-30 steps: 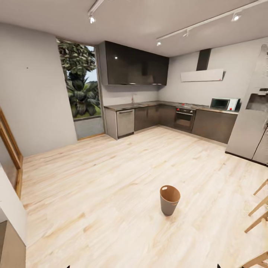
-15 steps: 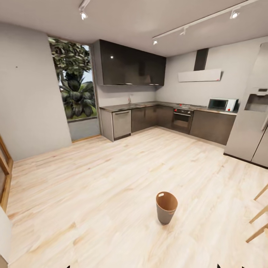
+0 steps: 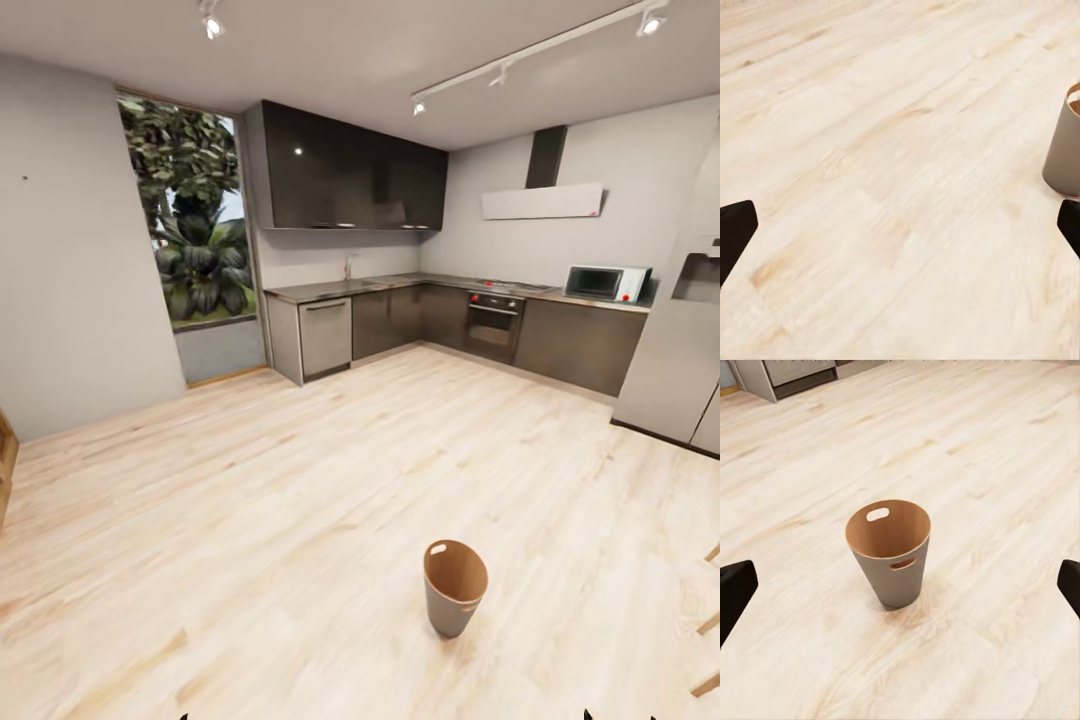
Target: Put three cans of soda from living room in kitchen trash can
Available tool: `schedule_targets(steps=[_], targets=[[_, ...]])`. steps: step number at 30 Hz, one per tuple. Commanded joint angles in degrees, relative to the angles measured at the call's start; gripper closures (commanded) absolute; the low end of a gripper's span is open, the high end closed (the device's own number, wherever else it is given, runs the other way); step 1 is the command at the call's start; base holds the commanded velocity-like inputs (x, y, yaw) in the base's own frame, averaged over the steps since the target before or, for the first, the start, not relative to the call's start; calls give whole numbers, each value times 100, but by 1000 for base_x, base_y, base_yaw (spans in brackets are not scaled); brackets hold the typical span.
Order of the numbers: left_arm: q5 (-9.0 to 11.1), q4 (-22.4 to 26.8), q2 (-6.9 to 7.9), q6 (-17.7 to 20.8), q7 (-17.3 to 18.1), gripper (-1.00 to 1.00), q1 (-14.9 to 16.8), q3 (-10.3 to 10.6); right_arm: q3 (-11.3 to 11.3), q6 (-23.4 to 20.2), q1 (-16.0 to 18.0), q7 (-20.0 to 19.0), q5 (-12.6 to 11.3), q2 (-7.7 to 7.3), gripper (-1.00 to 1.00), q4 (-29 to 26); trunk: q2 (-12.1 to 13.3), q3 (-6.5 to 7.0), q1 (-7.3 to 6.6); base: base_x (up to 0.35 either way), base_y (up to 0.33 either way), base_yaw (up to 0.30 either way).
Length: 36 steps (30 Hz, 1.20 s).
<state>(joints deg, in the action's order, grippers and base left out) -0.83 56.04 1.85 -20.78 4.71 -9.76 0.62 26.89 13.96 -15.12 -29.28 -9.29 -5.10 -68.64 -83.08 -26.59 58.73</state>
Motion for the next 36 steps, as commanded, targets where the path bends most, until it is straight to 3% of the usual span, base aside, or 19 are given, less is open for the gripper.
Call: schedule_targets(steps=[1, 24, 36], targets=[[1, -1, 0, -1, -1, -100, 0, 0, 0, 0, 0, 0, -1, 0, -100, 0, 0, 0, 0, 324, -1, 0], [2, -5, 0, -7, -12, -100, 0, 8, -8, -7, 0, 1, 47, -3, -100, 16, 0, 0, 0, 216, 0, 0], [-9, -5, 0, -2, 10, -100, 0, 0, -9, -8, 0, 1, 40, -6, -100, 26, 0, 30, 0, 48, 3, -180]])
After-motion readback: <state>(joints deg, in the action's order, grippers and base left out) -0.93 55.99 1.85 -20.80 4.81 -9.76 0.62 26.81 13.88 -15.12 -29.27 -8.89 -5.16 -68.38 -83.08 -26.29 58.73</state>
